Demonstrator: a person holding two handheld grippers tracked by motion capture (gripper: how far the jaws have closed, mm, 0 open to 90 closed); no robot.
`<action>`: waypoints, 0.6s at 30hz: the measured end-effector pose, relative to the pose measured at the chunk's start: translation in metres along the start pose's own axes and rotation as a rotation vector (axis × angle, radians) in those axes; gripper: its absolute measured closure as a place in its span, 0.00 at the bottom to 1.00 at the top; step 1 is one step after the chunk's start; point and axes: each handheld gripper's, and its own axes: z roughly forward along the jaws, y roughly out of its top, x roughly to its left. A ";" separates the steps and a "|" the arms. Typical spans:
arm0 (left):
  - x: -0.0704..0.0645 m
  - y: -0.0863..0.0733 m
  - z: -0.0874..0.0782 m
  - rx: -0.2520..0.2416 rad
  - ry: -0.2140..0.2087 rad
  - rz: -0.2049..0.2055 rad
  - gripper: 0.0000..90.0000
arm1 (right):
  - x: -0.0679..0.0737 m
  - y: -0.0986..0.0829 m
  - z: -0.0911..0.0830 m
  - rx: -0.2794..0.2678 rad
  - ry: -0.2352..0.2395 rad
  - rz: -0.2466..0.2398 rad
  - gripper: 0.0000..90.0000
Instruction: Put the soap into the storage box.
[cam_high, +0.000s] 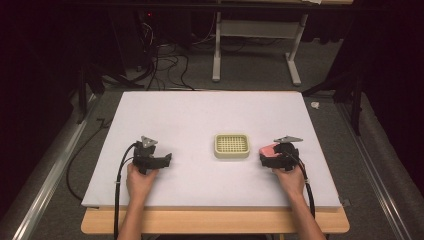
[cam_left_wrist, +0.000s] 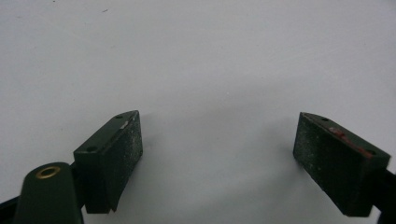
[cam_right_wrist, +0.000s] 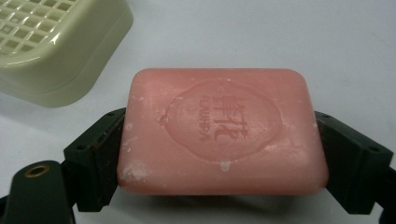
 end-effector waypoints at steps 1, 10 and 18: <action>0.000 0.000 0.000 0.000 0.000 0.000 0.18 | 0.000 0.000 0.000 0.000 0.002 0.000 0.15; 0.000 0.000 0.000 0.000 0.000 0.000 0.18 | 0.003 0.000 -0.004 -0.001 0.019 -0.005 0.15; 0.000 0.000 0.000 0.000 0.000 0.000 0.18 | 0.004 0.001 -0.013 -0.024 0.032 0.000 0.15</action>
